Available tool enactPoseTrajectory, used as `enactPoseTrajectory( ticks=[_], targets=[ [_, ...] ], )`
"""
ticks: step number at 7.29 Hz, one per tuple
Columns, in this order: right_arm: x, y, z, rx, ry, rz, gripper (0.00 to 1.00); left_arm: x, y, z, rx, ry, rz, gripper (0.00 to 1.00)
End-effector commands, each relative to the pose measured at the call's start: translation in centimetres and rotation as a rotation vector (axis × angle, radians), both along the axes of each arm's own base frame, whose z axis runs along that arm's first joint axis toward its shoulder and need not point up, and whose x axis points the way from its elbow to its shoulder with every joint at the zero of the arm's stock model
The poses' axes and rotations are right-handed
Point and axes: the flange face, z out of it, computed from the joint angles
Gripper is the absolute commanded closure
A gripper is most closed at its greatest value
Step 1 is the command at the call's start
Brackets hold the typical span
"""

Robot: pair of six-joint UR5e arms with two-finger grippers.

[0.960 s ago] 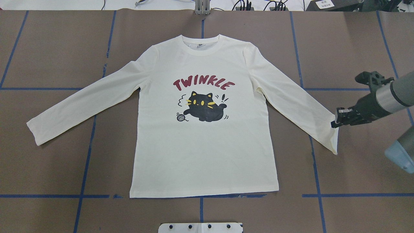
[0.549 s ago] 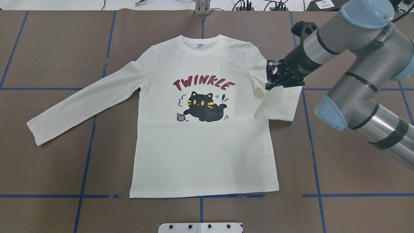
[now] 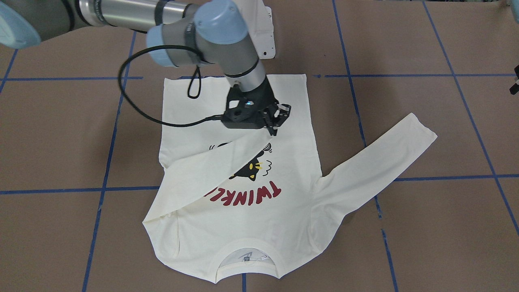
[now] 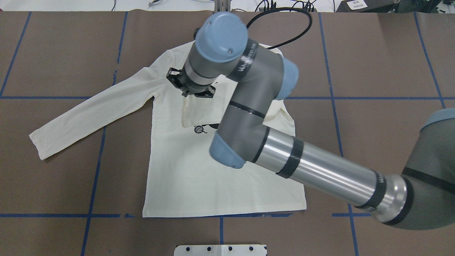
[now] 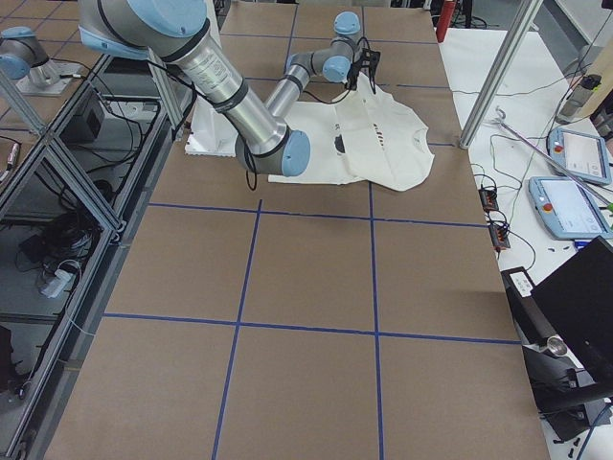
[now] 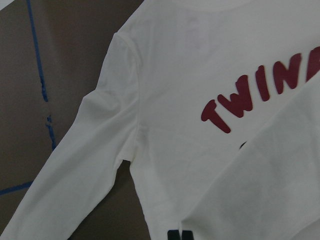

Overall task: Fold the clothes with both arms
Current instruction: 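Carry the sleeve with the right gripper across the chest and release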

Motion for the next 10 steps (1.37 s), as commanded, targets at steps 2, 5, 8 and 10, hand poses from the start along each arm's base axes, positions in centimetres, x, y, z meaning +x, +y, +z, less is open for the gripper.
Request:
enactPoseTrajectory(
  ticks=[2, 5, 8, 10],
  targets=[
    [-11.3, 2.4, -2.9, 0.004, -0.042, 0.091, 0.31, 1.1, 0.2, -0.3, -0.028, 0.048, 0.018, 0.00],
    [-8.9, 1.1, -4.0, -0.025, -0.089, 0.154, 0.00, 11.8, -0.5, 0.0, -0.264, 0.044, 0.004, 0.00],
    [12.7, -4.0, 13.7, -0.164, -0.130, 0.041, 0.01, 19.8, -0.5, 8.2, -0.363, 0.003, -0.075, 0.00],
    [25.8, -4.6, 22.6, -0.119, -0.094, -0.003, 0.00, 21.6, 0.1, 13.1, -0.433, -0.037, -0.057, 0.01]
  ],
)
